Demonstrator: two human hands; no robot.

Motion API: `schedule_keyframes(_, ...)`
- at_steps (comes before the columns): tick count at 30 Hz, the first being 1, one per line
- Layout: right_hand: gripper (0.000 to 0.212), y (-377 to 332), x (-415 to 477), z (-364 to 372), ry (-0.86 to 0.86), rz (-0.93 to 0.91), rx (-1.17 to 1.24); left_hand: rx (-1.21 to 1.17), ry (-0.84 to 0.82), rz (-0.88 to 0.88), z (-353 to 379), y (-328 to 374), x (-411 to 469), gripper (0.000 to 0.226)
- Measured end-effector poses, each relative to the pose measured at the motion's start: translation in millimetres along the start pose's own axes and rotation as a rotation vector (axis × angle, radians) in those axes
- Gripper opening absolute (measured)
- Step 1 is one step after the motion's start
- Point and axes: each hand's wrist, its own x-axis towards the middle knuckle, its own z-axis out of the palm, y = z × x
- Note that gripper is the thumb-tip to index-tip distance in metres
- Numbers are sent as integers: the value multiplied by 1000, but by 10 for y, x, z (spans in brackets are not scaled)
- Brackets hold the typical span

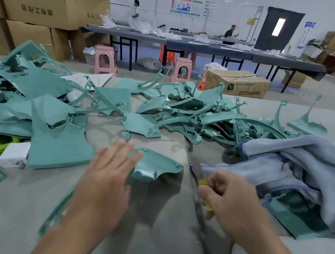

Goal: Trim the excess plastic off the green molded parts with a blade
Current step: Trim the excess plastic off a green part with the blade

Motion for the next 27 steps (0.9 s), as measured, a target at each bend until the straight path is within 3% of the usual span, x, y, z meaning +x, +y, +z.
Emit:
schedule_keyframes(6, 19, 26, 11, 296, 7, -41, 76, -154, -54, -47, 147, 49, 52, 50)
schedule_keyframes(10, 19, 74, 40, 384, 19, -43, 144, -105, -9, -34, 129, -13, 30, 57)
schedule_keyframes(14, 19, 108, 47, 395, -16, -96, 106, -119, -80, -68, 133, -19, 36, 60)
schedule_keyframes(20, 21, 128, 105, 414, -6, -101, 59, -221, -33, -98, 123, -113, 52, 42)
schedule_keyframes(24, 25, 153, 127, 441, 114, -29, 8, -207, -26, -90, 149, -101, 48, 38)
schedule_keyframes(27, 25, 167, 133, 399, 108, -34, 64, -219, -28, -107, 150, -119, 51, 39)
